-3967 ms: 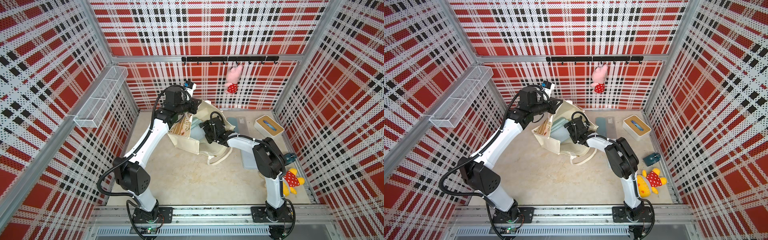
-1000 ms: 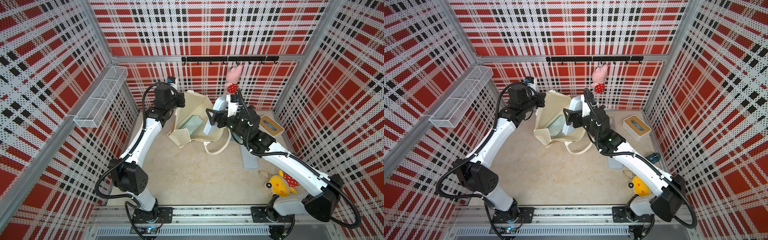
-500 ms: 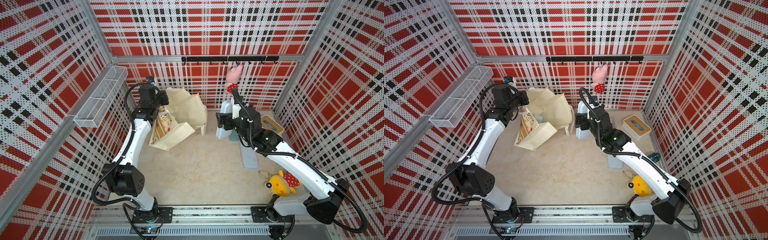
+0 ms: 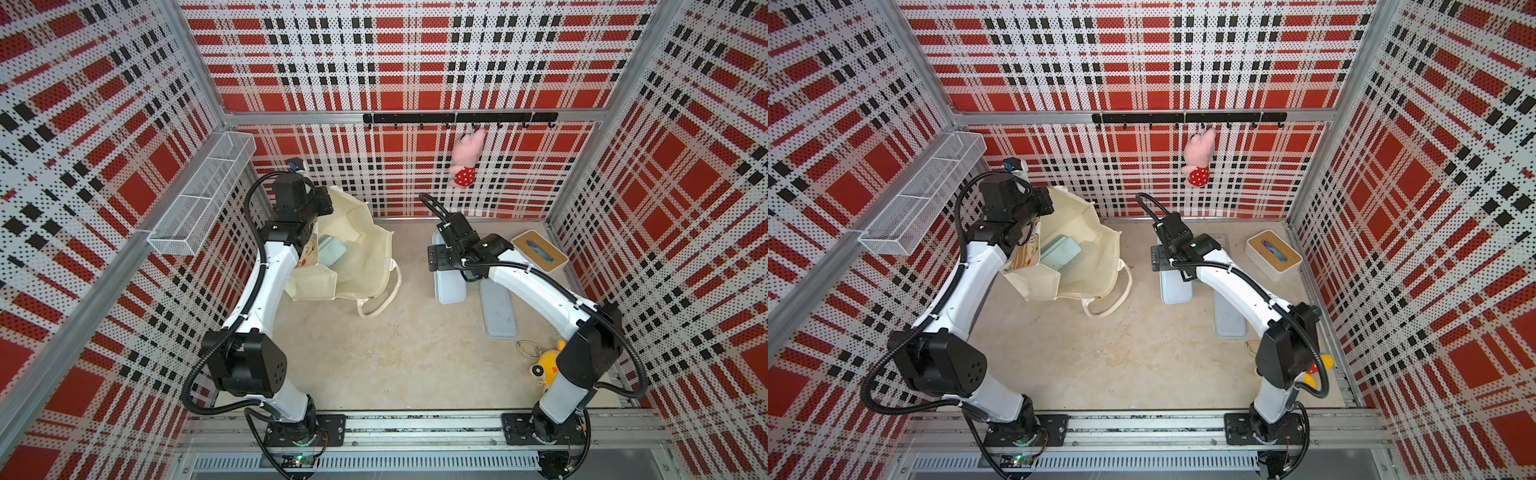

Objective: Take out the pencil case from the canvas bag
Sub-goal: Place the pencil case at the center of the board.

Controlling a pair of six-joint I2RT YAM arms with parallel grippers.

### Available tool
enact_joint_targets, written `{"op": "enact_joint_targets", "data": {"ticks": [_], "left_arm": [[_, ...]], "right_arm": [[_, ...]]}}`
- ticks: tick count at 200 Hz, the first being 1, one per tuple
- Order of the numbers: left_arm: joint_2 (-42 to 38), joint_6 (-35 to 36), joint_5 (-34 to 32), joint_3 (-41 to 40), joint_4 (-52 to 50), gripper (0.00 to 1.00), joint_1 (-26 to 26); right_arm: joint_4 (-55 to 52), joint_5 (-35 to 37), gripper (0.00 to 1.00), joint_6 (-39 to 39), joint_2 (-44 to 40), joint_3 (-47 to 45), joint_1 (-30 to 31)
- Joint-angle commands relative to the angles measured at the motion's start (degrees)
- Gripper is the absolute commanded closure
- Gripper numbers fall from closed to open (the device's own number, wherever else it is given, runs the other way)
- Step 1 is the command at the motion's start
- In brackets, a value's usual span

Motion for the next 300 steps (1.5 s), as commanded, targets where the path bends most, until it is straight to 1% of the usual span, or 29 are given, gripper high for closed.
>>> {"op": "enact_joint_targets", "data": {"ticks": [1,56,101,144,148,159,172,198,237,300], "left_arm": [[-4.2,-0.8,1.2,0.5,8.1,1.00,0.3],[-5.0,-1.0,1.8,-0.5,8.4,1.00,0.7],[-5.3,-1.1,2.4,-1.1,8.5,1.00,1.1],[-5.5,-1.5,2.9,-1.5,8.6,1.00,1.1],[-5.6,-1.5,2.9,-1.5,8.6,1.00,1.2],[-5.6,-1.5,3.1,-1.6,8.6,1.00,1.2],[-5.7,-1.5,3.0,-1.6,8.5,1.00,1.2],[-5.8,-1.5,3.0,-1.6,8.4,1.00,1.4],[-5.7,-1.8,3.6,-1.8,8.6,1.00,1.5],[-5.4,-2.0,3.9,-1.9,8.7,1.00,1.5]], "right_arm": [[-5.6,-1.4,0.41,2.2,1.8,2.7,0.1],[-13.1,-1.8,0.40,3.2,11.5,8.1,0.1],[-14.7,-1.7,0.38,3.2,16.7,8.9,0.0],[-14.8,-2.9,0.33,3.2,21.6,10.4,-0.2],[-14.8,-2.9,0.32,4.8,22.0,10.7,-0.3],[-15.0,-2.7,0.31,5.1,23.2,11.3,-0.4],[-14.9,-2.5,0.27,5.1,24.1,11.7,-0.3],[-14.2,-2.7,0.19,5.1,25.2,11.8,-0.6],[-13.7,-2.5,0.00,5.2,26.0,11.6,-0.8],[-9.9,-3.6,0.00,5.8,22.2,5.7,-0.8]]}}
